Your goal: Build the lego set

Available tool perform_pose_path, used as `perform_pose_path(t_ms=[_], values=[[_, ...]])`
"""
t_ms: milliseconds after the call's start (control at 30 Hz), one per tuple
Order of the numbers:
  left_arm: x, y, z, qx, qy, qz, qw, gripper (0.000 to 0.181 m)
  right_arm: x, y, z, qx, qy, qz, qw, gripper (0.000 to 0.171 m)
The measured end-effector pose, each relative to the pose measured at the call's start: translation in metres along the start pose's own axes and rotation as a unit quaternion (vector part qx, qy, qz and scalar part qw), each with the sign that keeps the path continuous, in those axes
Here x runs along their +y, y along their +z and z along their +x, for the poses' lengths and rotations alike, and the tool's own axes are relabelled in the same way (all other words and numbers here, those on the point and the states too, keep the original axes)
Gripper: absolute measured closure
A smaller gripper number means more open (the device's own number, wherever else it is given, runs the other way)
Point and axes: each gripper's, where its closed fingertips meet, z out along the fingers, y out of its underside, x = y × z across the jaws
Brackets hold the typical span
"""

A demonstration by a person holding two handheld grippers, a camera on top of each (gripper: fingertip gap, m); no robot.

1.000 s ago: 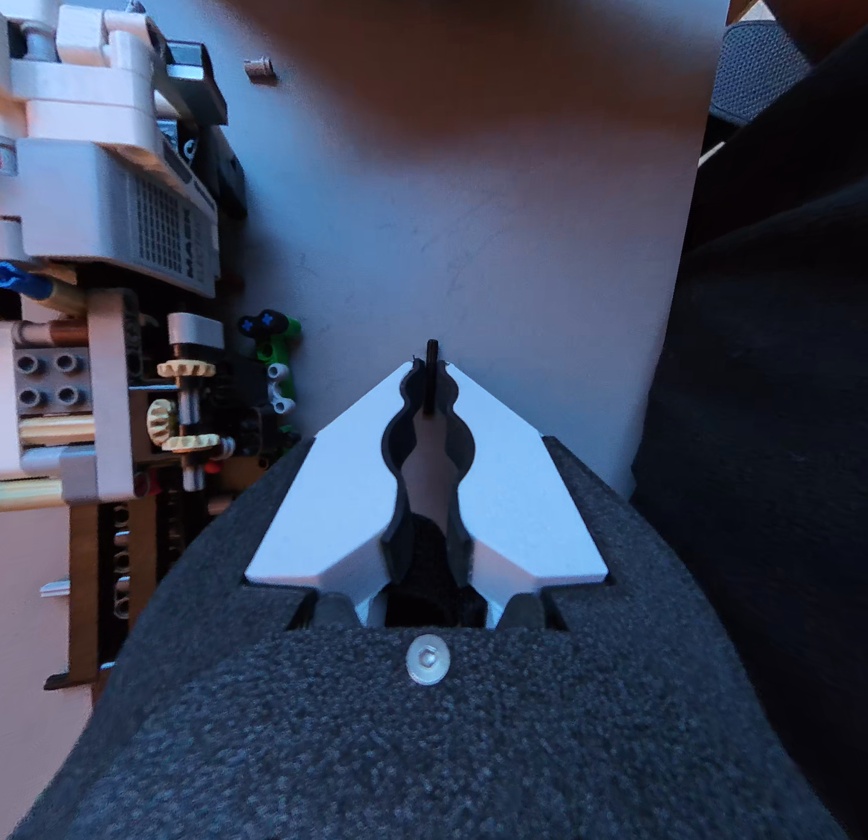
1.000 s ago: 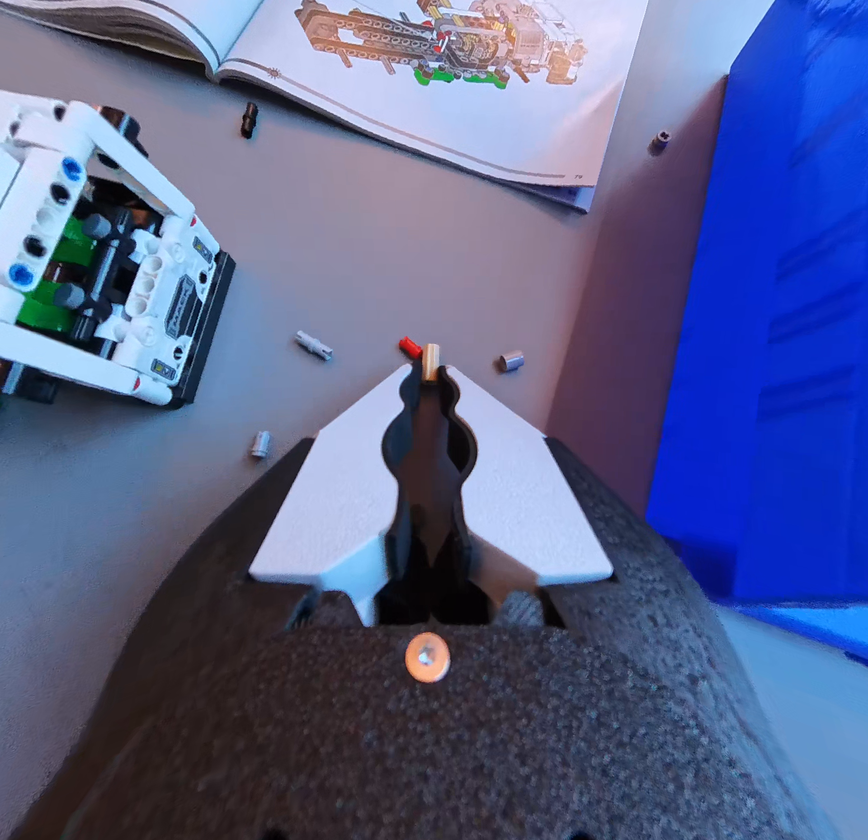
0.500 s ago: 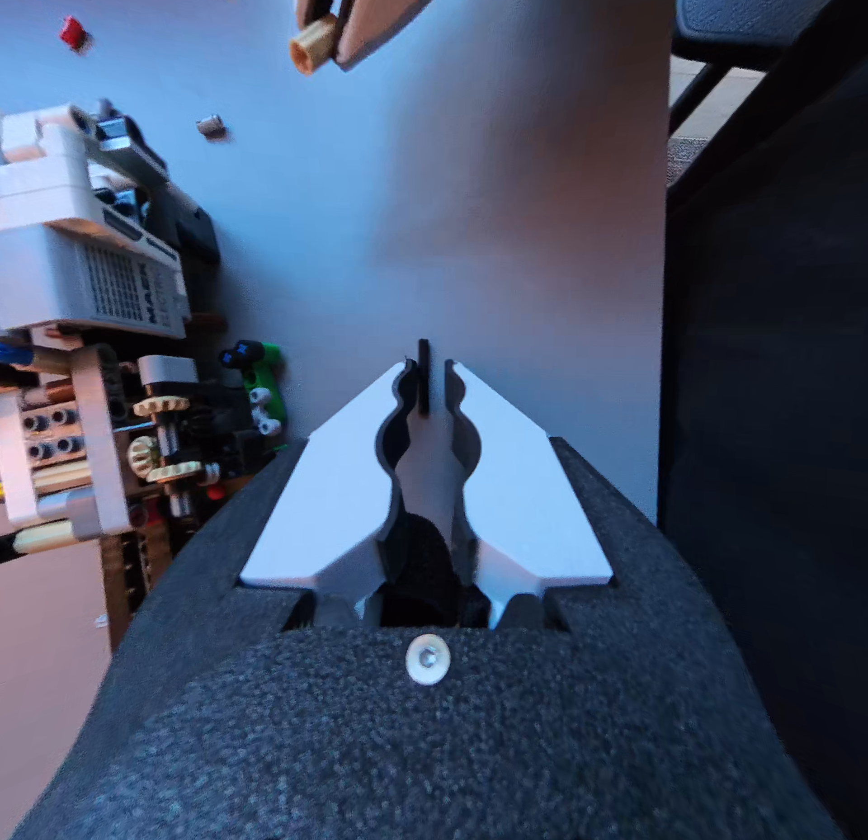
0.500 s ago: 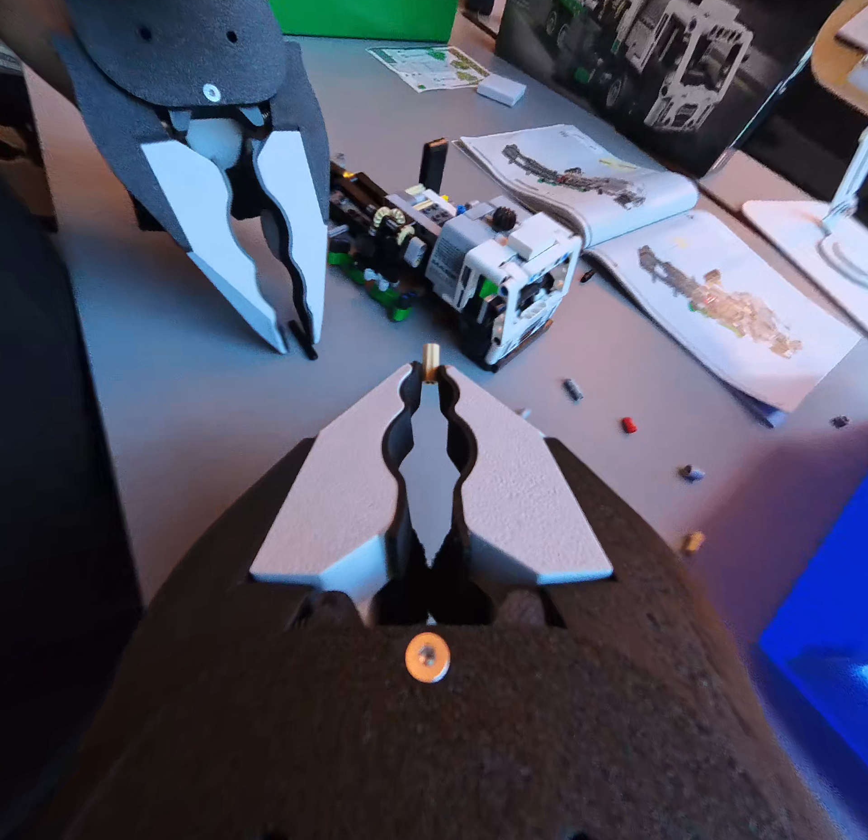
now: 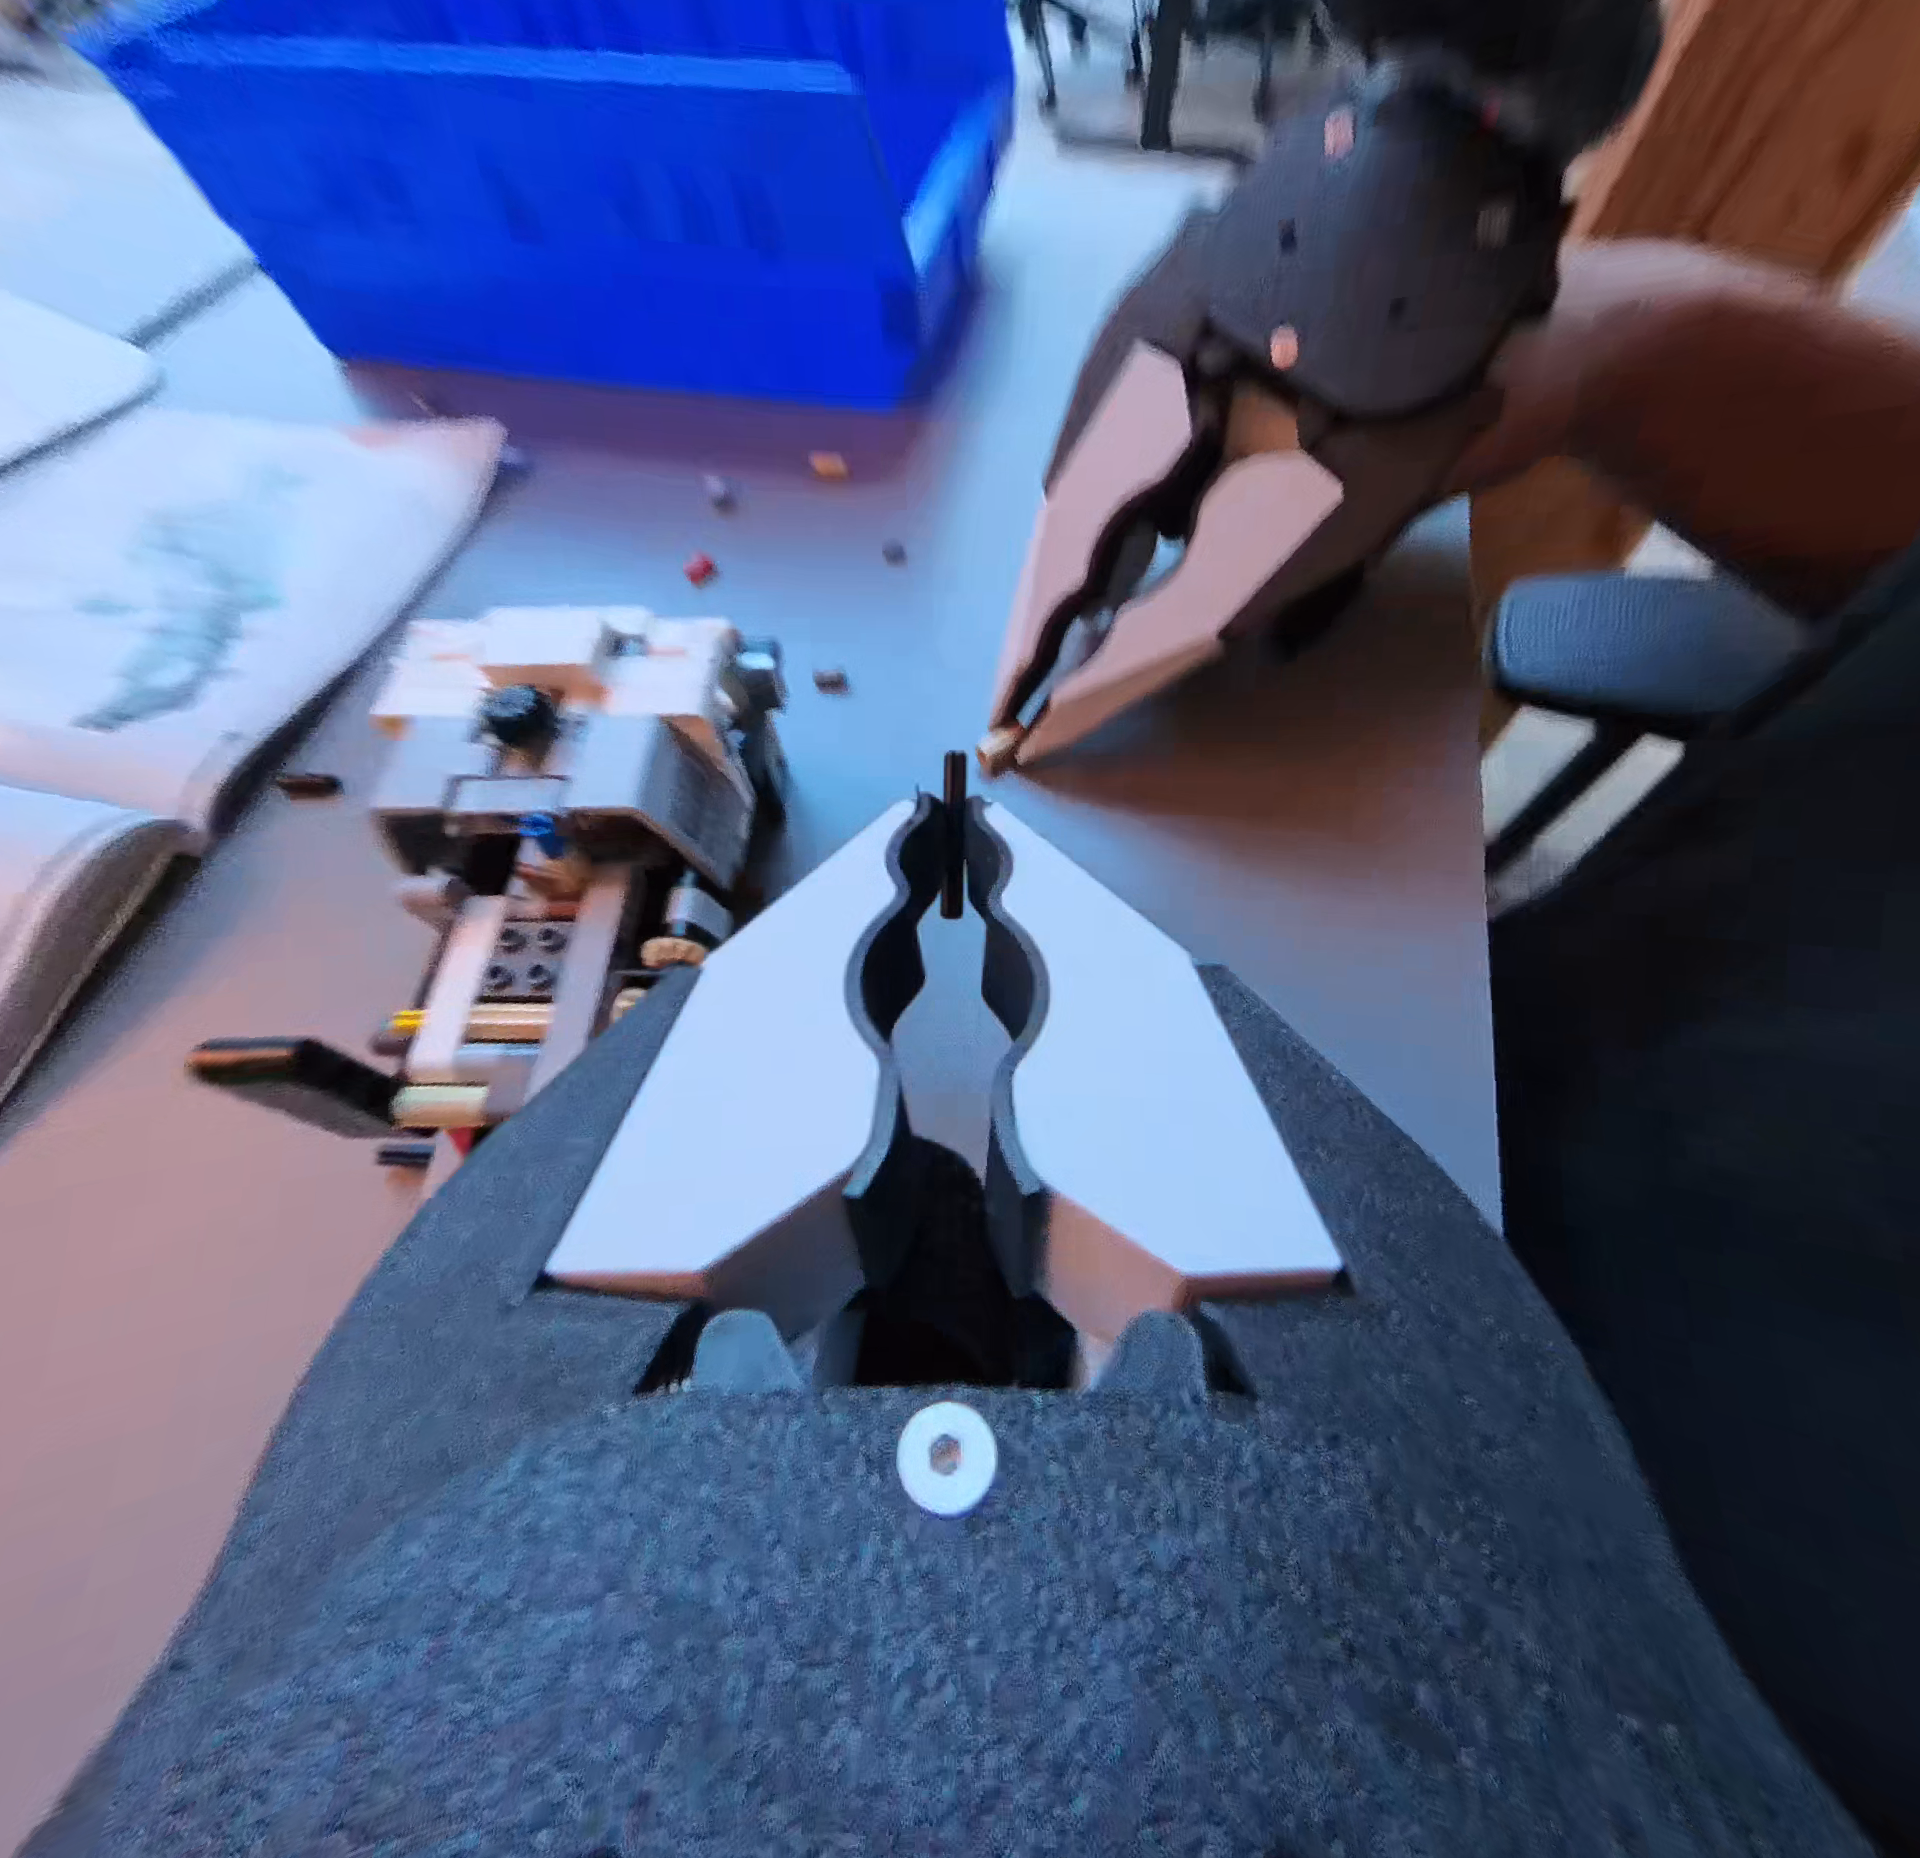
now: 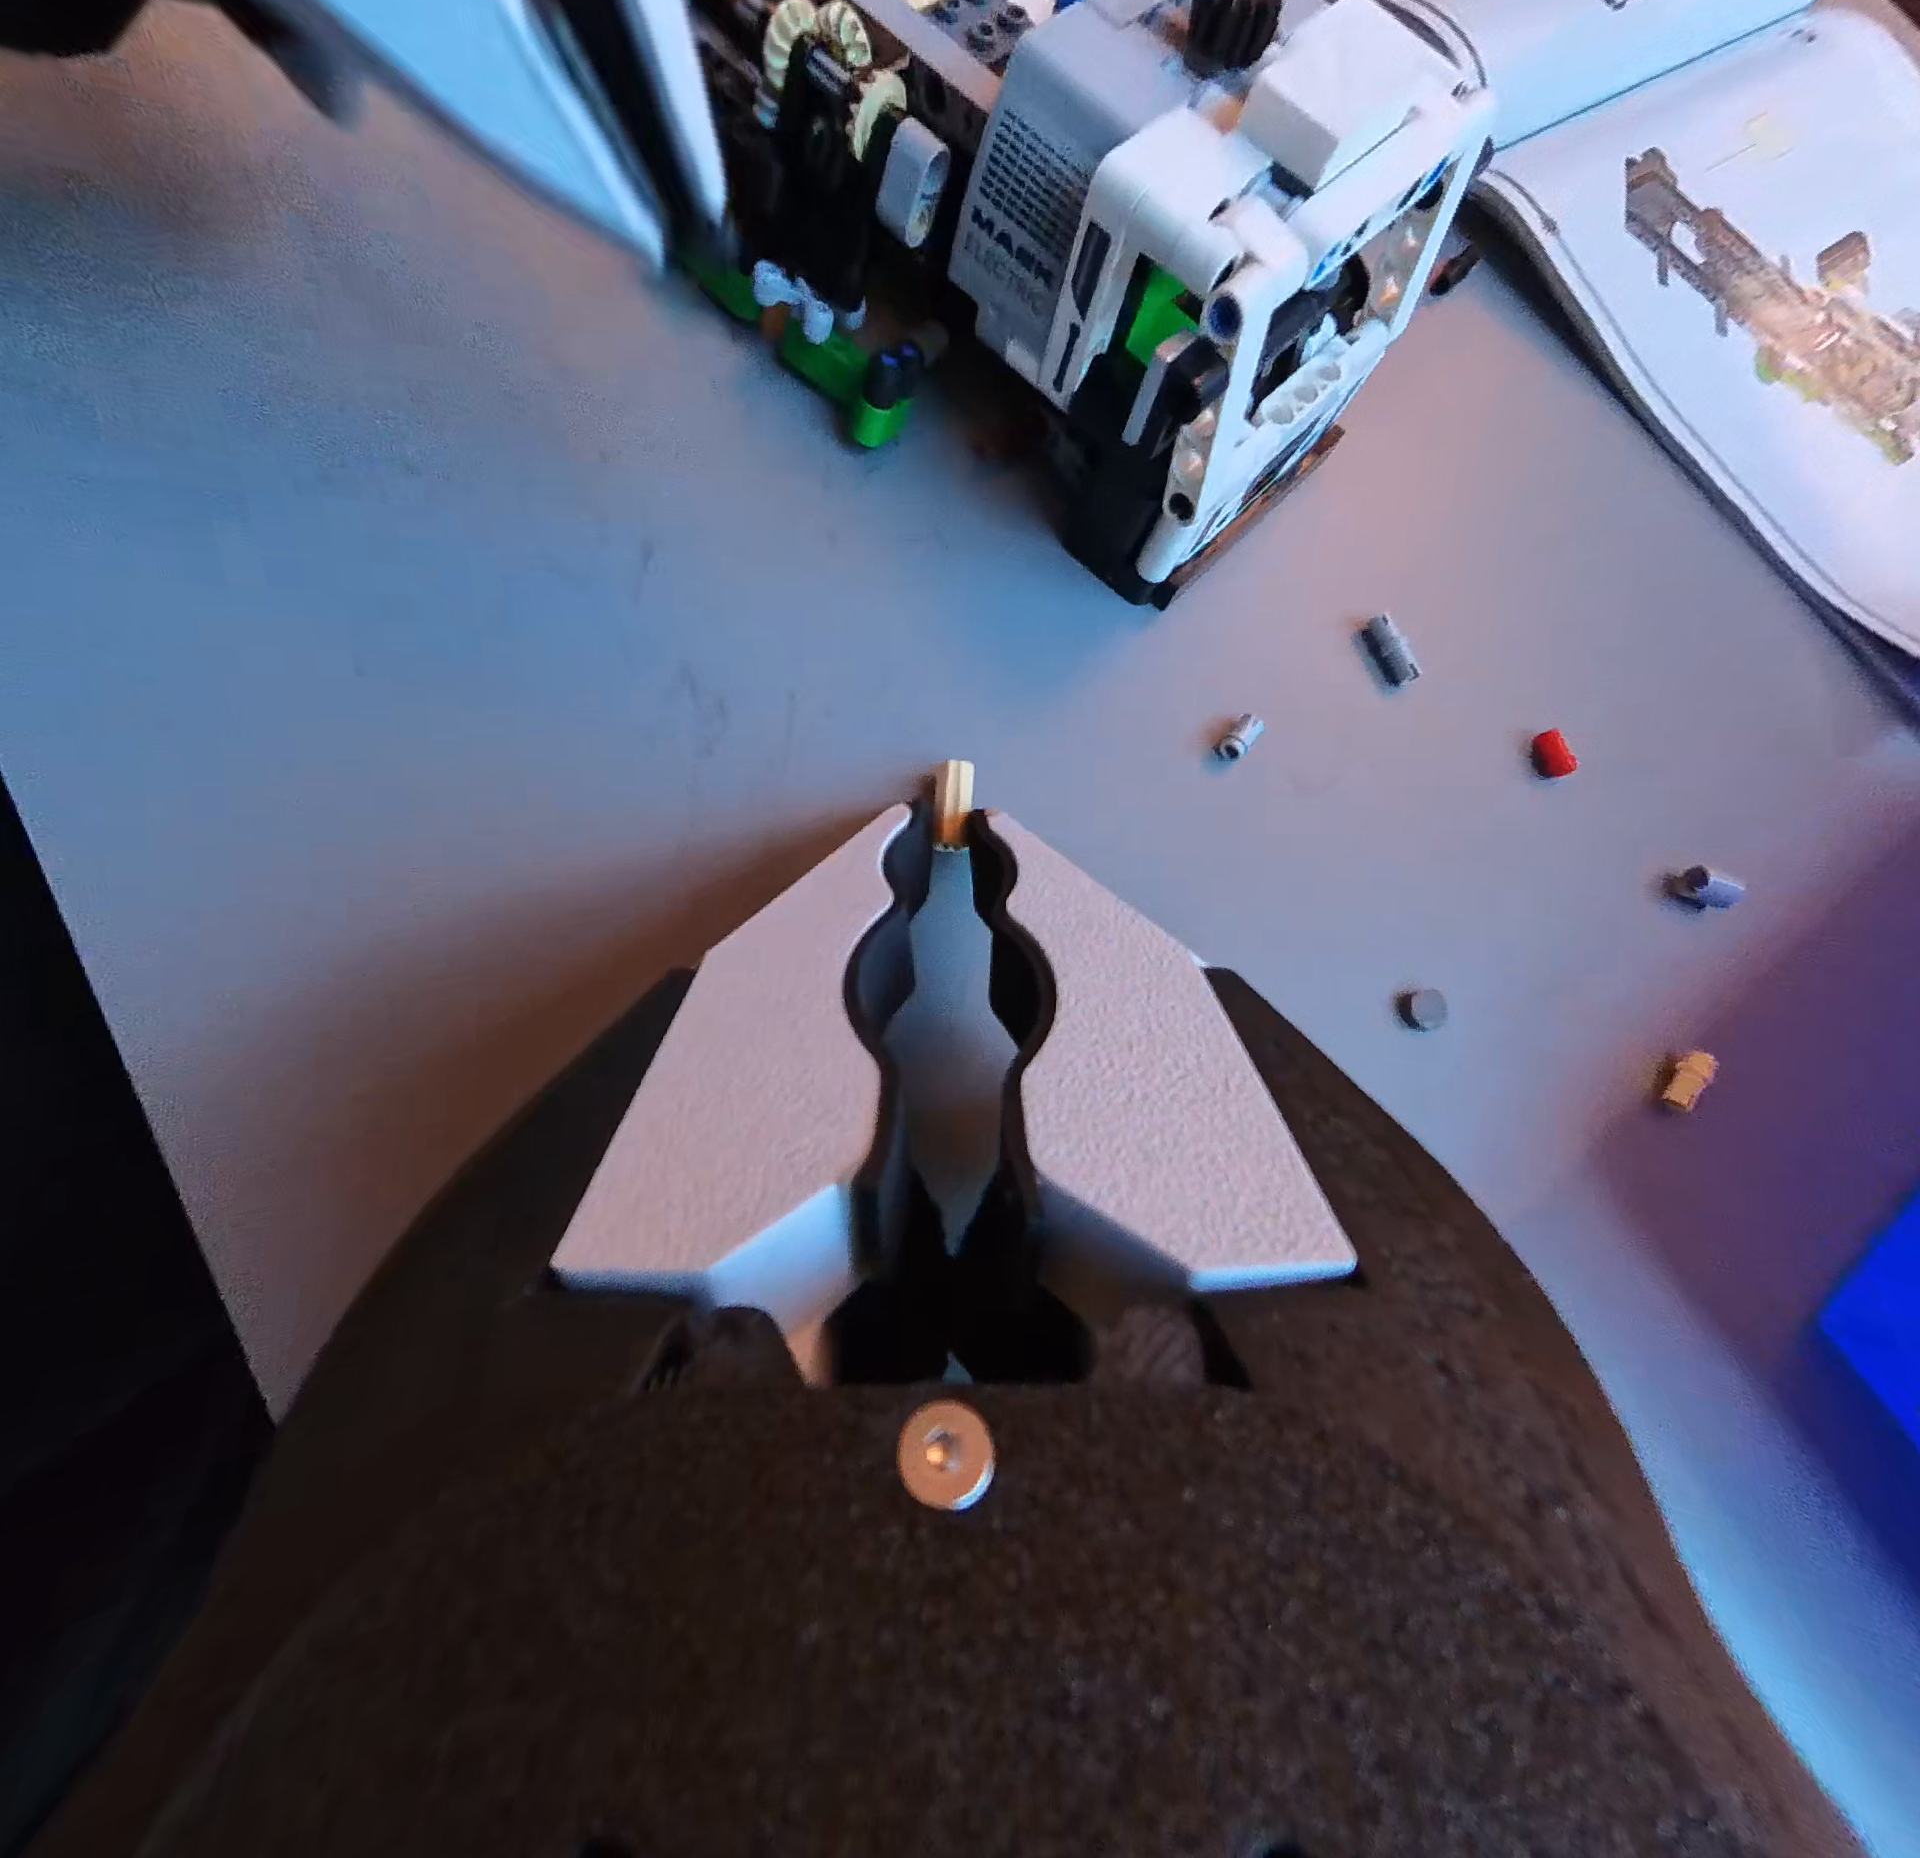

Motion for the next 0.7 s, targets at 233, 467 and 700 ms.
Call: perform_pose_path(t_ms=[233, 467, 700], values=[[-0.034, -0.030, -0.008, -0.052, 0.009, 0.169, 0.984, 0.180, -0.071, -0.031, -0.012, -0.063, 0.124, 0.165, 0.976, 0.154], [-0.048, -0.044, 0.005, -0.067, 0.045, 0.213, 0.974, 0.180, -0.134, -0.051, -0.040, -0.144, 0.195, 0.287, 0.927, 0.155], [-0.044, -0.045, 0.012, -0.076, 0.050, 0.204, 0.975, 0.181, -0.138, -0.042, -0.049, -0.135, 0.177, 0.278, 0.934, 0.167]])
